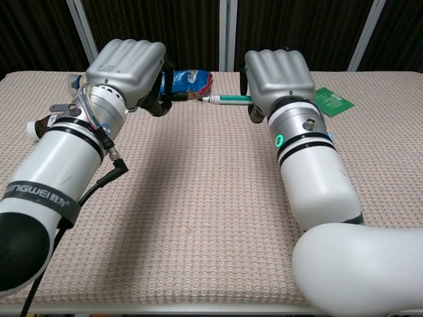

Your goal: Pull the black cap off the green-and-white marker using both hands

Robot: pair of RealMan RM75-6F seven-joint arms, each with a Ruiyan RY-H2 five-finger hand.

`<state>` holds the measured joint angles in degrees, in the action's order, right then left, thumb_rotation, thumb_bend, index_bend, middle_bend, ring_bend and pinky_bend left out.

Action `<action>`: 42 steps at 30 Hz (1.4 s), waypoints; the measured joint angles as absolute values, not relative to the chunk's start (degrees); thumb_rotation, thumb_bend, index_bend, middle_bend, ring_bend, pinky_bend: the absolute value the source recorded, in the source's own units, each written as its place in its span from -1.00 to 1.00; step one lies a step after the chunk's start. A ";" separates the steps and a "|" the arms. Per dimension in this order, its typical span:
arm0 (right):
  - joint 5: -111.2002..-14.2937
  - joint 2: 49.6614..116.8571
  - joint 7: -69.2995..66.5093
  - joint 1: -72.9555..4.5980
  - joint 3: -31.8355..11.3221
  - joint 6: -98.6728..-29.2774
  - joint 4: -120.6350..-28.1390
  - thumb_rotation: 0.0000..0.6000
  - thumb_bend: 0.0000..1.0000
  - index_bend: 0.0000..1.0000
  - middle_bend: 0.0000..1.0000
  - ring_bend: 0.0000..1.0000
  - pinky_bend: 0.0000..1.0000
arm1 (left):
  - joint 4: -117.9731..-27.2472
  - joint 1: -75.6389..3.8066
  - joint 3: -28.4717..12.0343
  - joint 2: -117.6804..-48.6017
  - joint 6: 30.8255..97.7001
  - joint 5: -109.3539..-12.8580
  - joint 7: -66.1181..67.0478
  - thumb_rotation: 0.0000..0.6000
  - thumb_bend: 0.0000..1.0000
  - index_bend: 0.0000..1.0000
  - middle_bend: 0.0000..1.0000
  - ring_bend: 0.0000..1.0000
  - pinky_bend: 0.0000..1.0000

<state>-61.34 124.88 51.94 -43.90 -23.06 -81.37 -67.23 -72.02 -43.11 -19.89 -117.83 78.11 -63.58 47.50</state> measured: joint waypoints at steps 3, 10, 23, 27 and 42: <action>-61.62 123.51 50.86 -42.14 -21.93 -81.80 -67.43 1.00 -0.26 0.29 0.17 -0.48 -0.78 | -71.66 -41.81 -19.04 -117.31 77.92 -63.16 45.86 1.00 -0.16 0.25 0.28 0.14 0.14; -61.85 119.91 46.34 -36.88 -18.63 -82.08 -67.60 1.00 -0.27 0.29 0.17 -0.48 -0.78 | -68.83 -38.42 -16.05 -117.14 76.45 -62.21 39.90 1.00 -0.16 0.25 0.28 0.14 0.14; -59.02 117.01 42.63 -33.75 -17.33 -76.07 -66.73 1.00 -0.67 -0.12 -0.18 -0.68 -0.93 | -66.35 -36.25 -14.53 -117.01 70.21 -59.48 37.46 1.00 -0.76 -0.34 -0.31 -0.43 -0.34; -59.07 116.11 42.28 -33.40 -17.28 -75.86 -68.53 1.00 -0.78 -0.29 -0.34 -0.78 -0.99 | -68.44 -35.96 -14.66 -115.48 69.80 -58.90 38.25 1.00 -0.80 -0.39 -0.38 -0.49 -0.39; -68.63 104.34 33.33 -24.34 -11.94 -86.36 -82.84 1.00 -0.82 -0.56 -0.63 -0.99 -1.00 | -78.04 -29.50 -9.40 -105.51 78.78 -70.00 28.45 1.00 -0.82 -0.45 -0.49 -0.69 -0.66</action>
<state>-68.63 104.34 33.33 -24.34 -11.94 -86.36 -82.84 -78.04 -29.50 -9.40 -105.51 78.78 -70.00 28.45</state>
